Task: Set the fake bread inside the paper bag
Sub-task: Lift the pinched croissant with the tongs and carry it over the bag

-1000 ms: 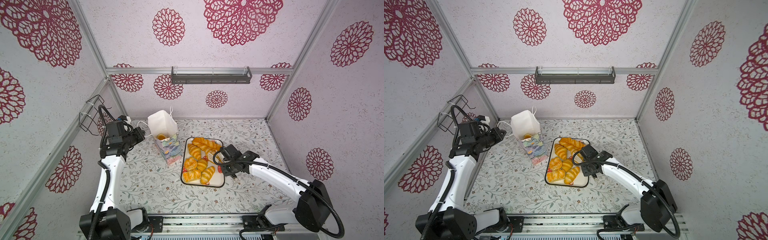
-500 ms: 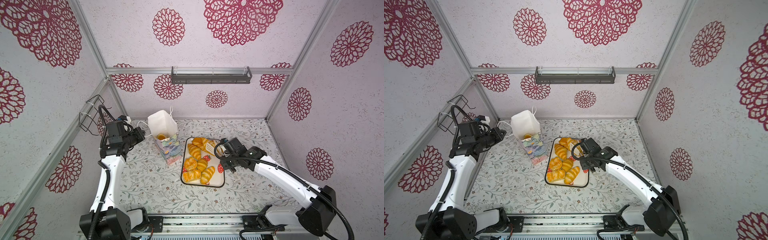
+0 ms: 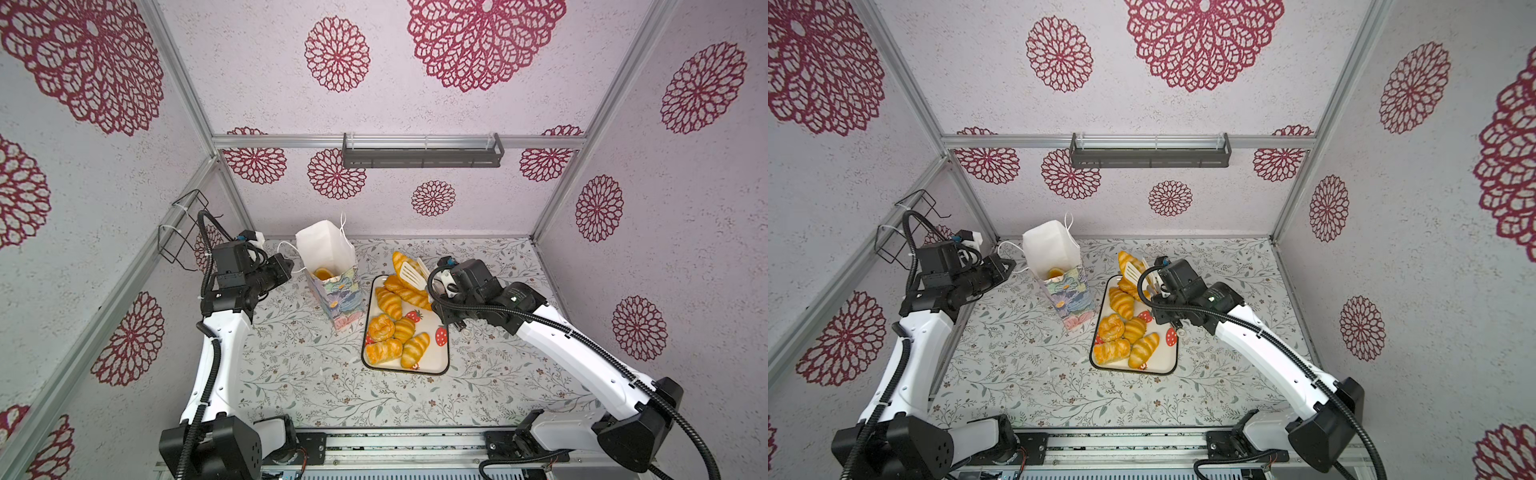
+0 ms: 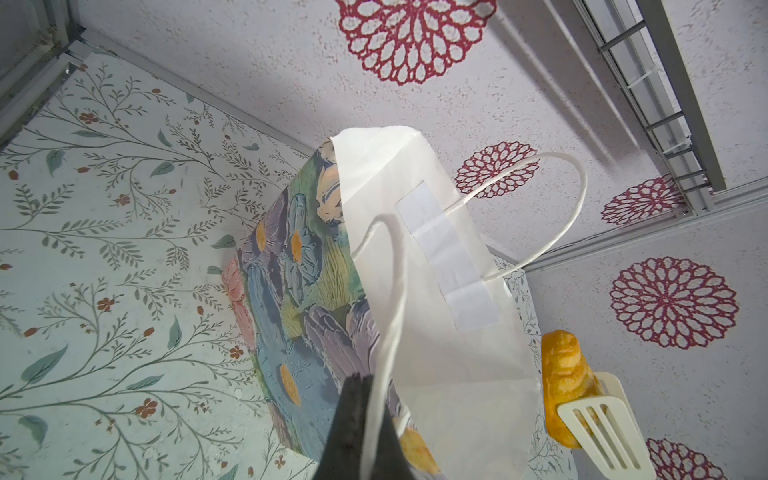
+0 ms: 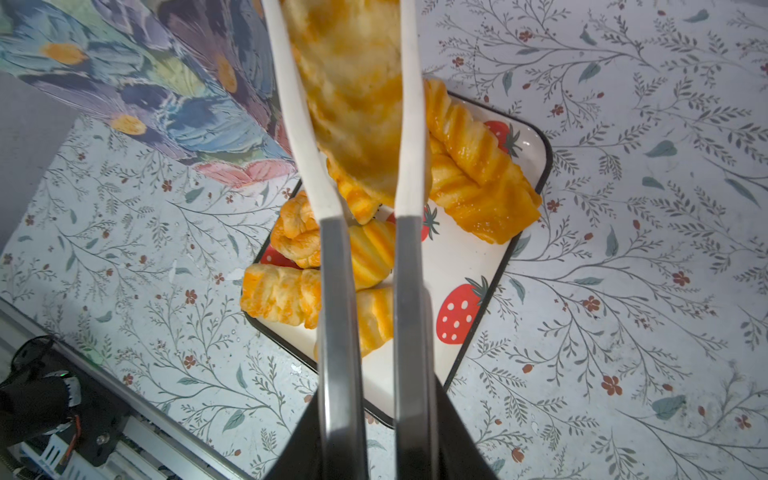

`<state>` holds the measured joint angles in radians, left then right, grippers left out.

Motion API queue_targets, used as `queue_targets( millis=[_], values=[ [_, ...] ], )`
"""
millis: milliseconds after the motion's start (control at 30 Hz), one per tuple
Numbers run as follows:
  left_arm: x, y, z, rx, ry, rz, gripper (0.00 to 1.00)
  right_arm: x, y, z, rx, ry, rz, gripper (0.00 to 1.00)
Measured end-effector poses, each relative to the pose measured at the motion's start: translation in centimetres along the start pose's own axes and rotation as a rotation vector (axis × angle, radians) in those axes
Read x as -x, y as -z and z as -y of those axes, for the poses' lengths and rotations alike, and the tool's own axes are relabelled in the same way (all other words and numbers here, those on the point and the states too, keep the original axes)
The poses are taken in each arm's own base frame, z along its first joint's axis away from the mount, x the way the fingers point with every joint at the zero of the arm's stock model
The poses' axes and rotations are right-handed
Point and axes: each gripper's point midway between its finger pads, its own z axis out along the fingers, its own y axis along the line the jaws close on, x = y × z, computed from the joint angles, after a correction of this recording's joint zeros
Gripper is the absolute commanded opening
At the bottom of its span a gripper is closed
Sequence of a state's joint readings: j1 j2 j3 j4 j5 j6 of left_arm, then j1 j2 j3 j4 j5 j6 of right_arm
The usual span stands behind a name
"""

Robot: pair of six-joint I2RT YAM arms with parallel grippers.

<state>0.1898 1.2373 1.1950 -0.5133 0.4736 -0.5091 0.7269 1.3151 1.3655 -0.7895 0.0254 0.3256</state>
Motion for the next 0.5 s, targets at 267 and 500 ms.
queue_targets(
  millis=[267, 500],
  values=[
    [0.3, 0.0, 0.9, -0.046, -0.001, 0.007, 0.00, 2.4, 1.5, -2.8, 0.063, 0.024, 0.062, 0.31],
    [0.2, 0.0, 0.9, -0.048, 0.003, 0.004, 0.00, 3.8, 1.9, -4.5, 0.093, 0.044, 0.086, 0.31]
  ],
)
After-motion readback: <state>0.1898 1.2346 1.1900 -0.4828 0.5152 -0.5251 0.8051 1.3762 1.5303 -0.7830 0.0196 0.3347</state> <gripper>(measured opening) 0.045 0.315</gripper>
